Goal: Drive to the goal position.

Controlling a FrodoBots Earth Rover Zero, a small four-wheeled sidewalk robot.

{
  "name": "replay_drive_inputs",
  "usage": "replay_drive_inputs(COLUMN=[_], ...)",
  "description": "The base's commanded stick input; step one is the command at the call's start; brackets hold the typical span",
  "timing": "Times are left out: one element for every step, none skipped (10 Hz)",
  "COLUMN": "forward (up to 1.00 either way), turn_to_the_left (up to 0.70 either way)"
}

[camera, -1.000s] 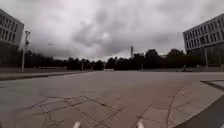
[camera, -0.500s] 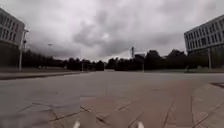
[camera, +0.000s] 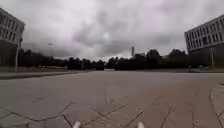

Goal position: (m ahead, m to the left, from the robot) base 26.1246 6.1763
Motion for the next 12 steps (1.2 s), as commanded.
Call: replay_drive_inputs(forward=[1.00,1.00,1.00,1.00,1.00,1.00,1.00,1.00,1.00,1.00,1.00,1.00], turn_to_the_left=[0.00,0.00,0.00,0.00,0.00,0.00,0.00,0.00,0.00,0.00,0.00,0.00])
